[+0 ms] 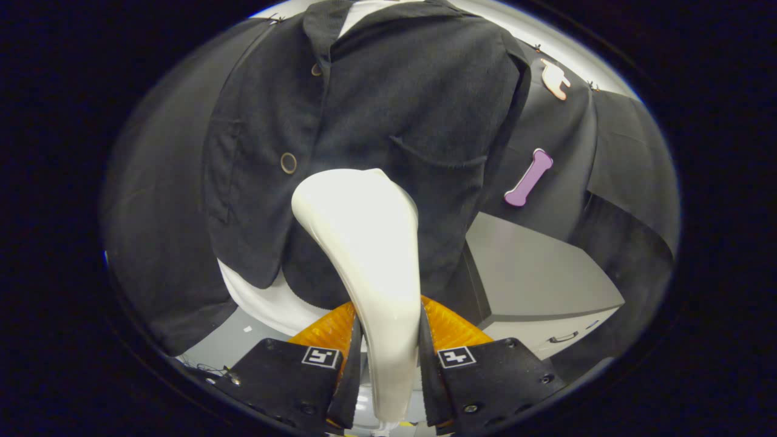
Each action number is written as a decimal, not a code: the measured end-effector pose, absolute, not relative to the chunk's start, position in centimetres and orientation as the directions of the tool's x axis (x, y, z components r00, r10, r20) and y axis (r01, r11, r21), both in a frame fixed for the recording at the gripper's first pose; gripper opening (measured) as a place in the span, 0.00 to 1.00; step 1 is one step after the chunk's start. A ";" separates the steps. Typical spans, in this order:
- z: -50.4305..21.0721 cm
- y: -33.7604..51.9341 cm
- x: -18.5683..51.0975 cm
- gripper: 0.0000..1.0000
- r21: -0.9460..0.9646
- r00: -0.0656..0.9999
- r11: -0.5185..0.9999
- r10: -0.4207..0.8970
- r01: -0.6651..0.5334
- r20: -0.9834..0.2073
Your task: Iron the clothes twice with a garment steamer, once on the left side and once on the right side.
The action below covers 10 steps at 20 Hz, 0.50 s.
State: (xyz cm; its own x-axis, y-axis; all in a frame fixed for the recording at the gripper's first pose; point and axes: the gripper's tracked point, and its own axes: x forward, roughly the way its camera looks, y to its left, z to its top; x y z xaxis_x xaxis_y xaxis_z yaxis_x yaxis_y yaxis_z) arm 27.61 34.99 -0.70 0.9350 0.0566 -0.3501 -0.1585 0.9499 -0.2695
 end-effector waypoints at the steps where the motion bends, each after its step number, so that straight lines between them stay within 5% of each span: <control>1: -0.9 34.7 27.8 0.45 -0.270 0.933 0.950 0.055 -0.159 -0.355; 10: -3.9 34.3 28.5 0.46 -0.296 0.914 0.940 0.034 -0.166 -0.404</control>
